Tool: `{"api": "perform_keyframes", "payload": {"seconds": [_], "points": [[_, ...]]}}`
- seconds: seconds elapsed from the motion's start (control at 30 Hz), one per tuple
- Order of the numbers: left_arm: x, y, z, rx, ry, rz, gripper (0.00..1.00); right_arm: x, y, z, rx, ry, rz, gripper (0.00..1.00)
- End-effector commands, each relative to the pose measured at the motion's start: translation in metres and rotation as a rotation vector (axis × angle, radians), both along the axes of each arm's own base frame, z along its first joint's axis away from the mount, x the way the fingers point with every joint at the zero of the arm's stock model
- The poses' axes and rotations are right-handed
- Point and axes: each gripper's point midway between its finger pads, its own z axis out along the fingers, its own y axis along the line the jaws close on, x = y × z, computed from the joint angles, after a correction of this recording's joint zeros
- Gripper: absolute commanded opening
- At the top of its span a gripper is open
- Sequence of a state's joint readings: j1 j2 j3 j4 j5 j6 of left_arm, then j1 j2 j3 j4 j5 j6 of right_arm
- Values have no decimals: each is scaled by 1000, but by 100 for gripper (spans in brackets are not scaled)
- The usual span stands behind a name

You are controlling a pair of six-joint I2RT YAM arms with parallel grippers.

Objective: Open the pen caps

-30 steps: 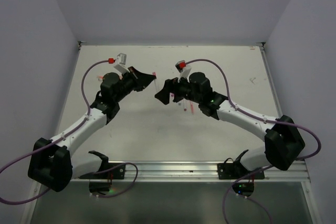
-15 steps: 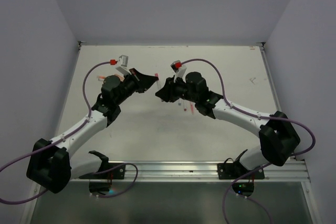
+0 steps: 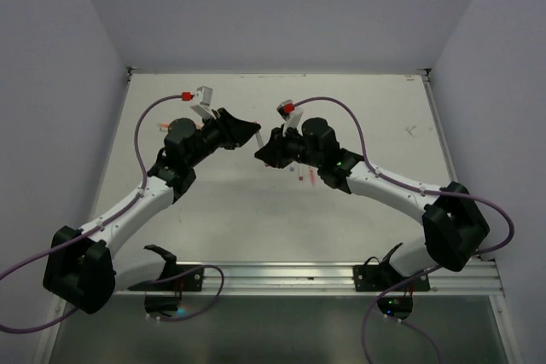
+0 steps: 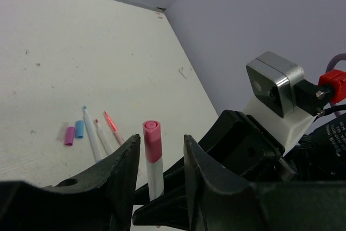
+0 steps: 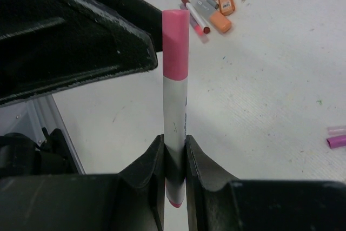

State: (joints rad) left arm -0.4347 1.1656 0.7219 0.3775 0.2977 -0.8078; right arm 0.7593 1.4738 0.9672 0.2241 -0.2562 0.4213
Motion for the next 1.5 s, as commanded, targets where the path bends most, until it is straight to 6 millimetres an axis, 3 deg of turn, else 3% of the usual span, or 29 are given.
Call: {"api": "perform_keyframes", "payload": {"seconds": [0.0,0.57,1.13,1.23,1.4,1.47], "points": [[3,-7,26,28,-83,-37,41,-7,-5,14,-4,-54,23,0],[10,-14,7,78,-27,-69,40,-6,-4,12,-26,-64,39,0],[6,-21,3,71,-34,-79,29,-4,4,17,-18,-67,46,0],[7,-20,3,73,-35,-69,22,-5,4,17,-18,-71,48,0],[8,-17,13,62,-64,-48,0,-9,2,10,-30,-60,52,0],[10,-15,19,51,-83,-31,0,-13,-2,1,-42,-53,58,0]]}}
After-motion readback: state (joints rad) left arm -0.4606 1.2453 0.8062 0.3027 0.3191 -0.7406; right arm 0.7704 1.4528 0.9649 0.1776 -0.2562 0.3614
